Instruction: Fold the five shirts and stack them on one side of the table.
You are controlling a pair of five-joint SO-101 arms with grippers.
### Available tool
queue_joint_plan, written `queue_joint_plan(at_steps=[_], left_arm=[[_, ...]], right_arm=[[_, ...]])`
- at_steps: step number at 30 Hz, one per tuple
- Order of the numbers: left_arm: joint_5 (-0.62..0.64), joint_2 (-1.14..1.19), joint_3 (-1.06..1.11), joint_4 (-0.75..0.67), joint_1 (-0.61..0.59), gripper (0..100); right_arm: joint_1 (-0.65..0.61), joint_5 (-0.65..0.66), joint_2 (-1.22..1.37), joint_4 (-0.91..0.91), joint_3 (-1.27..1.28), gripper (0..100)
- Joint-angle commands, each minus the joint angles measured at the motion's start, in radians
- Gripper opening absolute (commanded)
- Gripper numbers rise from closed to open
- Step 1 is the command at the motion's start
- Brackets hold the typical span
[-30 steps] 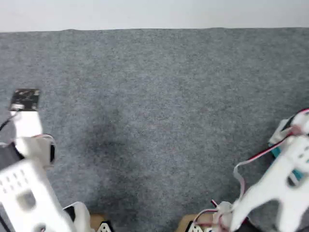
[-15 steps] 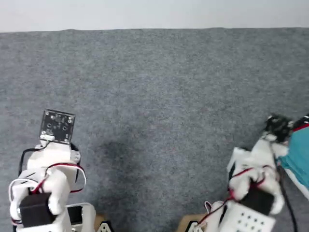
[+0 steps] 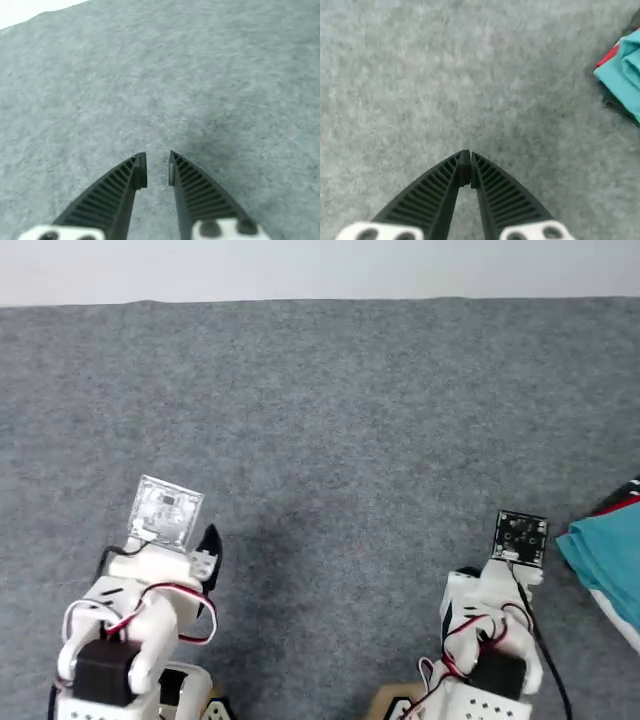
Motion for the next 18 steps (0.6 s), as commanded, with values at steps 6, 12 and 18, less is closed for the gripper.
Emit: queue_joint_plan(at_steps=[6, 12, 18], left_arm=[[0.006, -0.005, 0.343, -0.252, 0.009, 9], [0.002, -0.005, 0.498, -0.381, 0.014, 9], [0.002, -0.005, 0.533, -0.385, 0.014, 9]], right_arm=[[-0.111, 0.012, -0.018, -0.018, 0.069, 0.9], [-0.045, 0.005, -0.016, -0.010, 0.083, 0.9], [0.024, 0.009, -0.015, 0.076, 0.103, 0.9]])
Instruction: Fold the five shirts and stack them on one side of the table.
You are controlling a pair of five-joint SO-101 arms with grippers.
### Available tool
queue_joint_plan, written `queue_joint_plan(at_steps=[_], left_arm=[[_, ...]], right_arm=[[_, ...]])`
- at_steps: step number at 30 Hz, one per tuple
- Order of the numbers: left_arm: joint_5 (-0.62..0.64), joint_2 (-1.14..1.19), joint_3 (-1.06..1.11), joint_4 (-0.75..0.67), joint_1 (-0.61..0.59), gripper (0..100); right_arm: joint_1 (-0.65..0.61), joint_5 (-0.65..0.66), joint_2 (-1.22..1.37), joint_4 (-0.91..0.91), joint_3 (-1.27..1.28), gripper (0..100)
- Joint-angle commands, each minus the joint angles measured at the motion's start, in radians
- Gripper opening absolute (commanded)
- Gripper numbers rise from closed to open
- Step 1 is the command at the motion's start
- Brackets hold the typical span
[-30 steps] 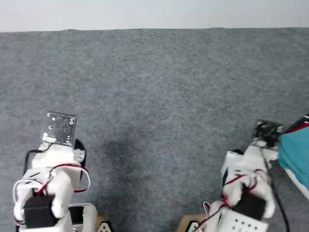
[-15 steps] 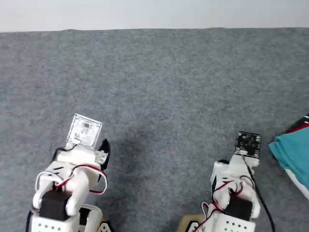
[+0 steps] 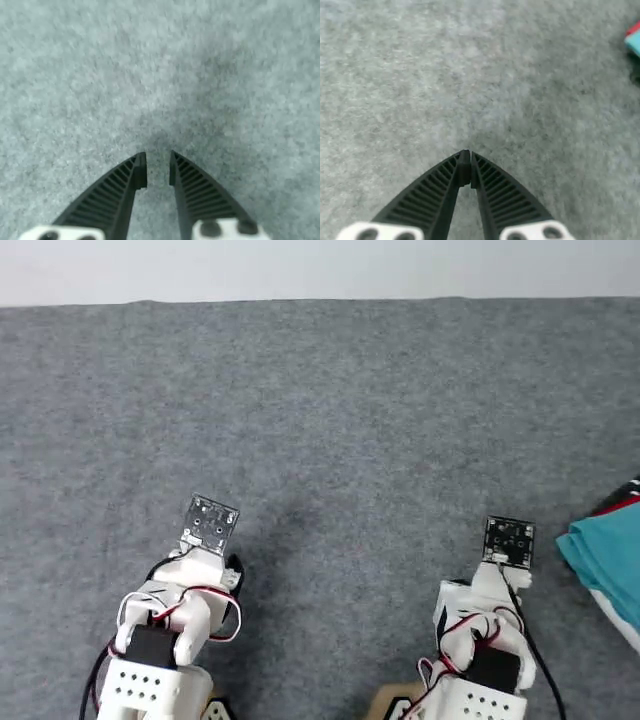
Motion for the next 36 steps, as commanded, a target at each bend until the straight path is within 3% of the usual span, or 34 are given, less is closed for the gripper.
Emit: queue_joint_plan(at_steps=[1, 5, 36], left_arm=[[0.002, -0.009, 0.012, -0.025, 0.003, 8], [0.002, -0.009, 0.035, -0.028, 0.008, 0], [0.008, -0.009, 0.033, -0.023, 0.005, 0]], right_arm=[[0.022, 0.005, -0.015, 0.059, 0.017, 0.9], [0.022, 0.005, -0.013, 0.056, 0.017, 0.9], [0.022, 0.005, -0.013, 0.056, 0.017, 0.9]])
